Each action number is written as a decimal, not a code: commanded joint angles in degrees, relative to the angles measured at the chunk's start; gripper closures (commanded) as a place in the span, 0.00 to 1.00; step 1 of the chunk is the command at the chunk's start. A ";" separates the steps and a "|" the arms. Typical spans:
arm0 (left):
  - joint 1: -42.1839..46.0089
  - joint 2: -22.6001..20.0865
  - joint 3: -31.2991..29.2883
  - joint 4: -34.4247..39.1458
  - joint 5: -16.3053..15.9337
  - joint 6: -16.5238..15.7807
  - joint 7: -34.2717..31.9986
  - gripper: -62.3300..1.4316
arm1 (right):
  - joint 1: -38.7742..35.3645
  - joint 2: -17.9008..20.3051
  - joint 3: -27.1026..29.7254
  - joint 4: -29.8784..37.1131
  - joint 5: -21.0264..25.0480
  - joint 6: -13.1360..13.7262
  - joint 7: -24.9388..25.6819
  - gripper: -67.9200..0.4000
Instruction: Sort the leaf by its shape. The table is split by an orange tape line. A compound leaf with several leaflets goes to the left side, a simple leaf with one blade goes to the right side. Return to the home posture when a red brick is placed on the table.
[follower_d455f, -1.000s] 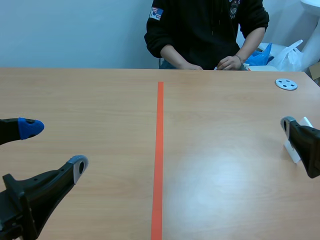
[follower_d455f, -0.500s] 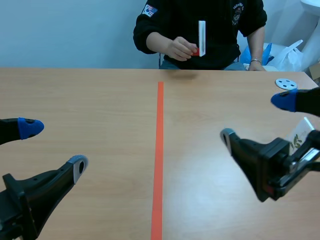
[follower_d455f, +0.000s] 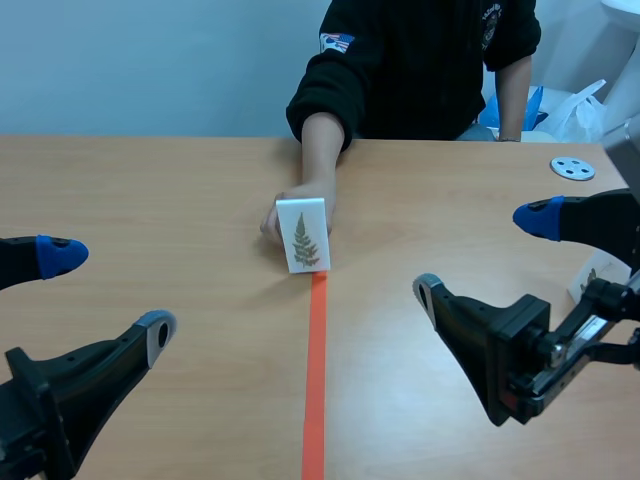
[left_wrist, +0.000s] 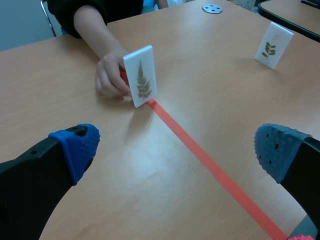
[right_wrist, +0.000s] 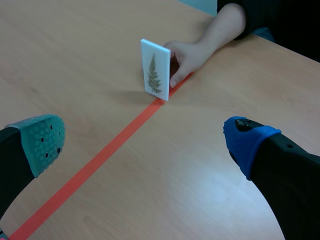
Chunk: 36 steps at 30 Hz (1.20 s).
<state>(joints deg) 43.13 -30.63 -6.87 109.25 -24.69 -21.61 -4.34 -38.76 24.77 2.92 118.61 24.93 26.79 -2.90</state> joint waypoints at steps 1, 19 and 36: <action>-0.15 0.28 0.11 1.05 -0.35 -0.13 -0.59 0.00 | 0.35 0.31 0.66 -0.07 0.39 -0.17 0.85 0.00; -0.15 0.28 0.11 1.05 -0.35 -0.15 -0.59 0.00 | 9.81 0.28 -2.67 -11.91 0.26 -1.70 4.22 0.00; -0.15 0.28 0.11 1.05 -0.35 -0.15 -0.59 0.00 | 37.94 -5.73 -13.97 -46.07 -7.23 -1.97 11.23 0.00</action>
<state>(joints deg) 43.13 -30.63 -6.87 109.25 -24.67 -21.61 -4.34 -2.55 19.16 -10.90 71.94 17.08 24.84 6.74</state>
